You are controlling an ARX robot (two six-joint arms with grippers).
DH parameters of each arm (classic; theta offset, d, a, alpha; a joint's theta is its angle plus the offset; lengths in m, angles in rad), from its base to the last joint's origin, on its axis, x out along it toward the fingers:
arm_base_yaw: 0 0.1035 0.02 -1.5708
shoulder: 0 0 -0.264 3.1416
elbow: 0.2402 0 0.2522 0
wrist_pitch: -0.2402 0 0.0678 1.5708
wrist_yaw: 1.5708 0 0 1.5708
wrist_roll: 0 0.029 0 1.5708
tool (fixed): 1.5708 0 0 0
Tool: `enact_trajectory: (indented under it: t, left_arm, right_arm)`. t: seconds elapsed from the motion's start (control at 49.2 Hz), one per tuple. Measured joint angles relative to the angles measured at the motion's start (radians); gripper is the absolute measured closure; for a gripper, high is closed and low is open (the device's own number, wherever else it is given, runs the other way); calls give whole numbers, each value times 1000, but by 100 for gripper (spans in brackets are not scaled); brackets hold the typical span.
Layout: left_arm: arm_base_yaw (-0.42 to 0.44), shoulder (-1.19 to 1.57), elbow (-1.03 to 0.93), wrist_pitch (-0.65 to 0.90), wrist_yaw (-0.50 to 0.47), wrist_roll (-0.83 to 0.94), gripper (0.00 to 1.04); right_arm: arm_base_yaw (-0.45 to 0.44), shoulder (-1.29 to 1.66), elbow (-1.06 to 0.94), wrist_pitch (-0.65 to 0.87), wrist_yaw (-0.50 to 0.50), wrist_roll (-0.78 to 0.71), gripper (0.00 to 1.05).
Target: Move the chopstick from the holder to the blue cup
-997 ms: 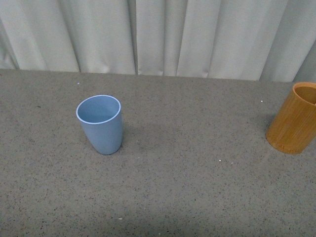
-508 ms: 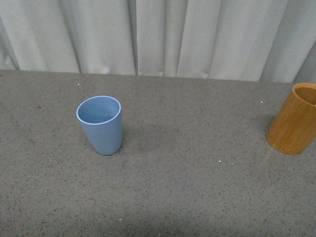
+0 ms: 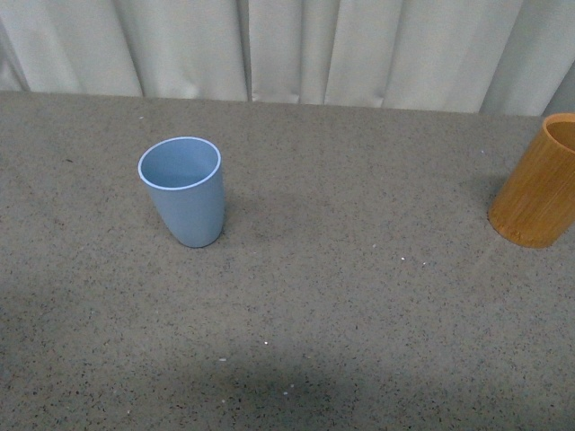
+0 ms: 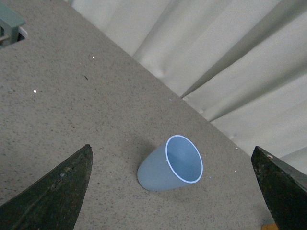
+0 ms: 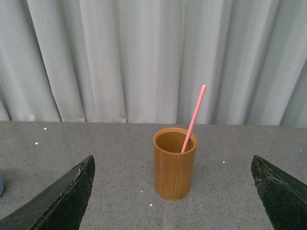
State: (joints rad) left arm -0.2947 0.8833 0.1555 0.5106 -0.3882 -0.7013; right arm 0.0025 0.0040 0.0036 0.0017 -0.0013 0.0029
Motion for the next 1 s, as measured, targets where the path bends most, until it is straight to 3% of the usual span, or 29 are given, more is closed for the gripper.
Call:
enact_trajectory:
  t: [0.142, 0.346, 0.997]
  left_arm:
    - [-28, 230, 68, 92, -2, -31, 7]
    - [-6, 433, 134, 103, 9, -43, 7]
    - [-21, 686, 346, 11, 22, -29, 7]
  right_arm:
    - [0, 0, 0, 0, 0, 0, 10]
    - [0, 0, 0, 0, 0, 0, 10]
    - [0, 0, 0, 0, 0, 0, 10]
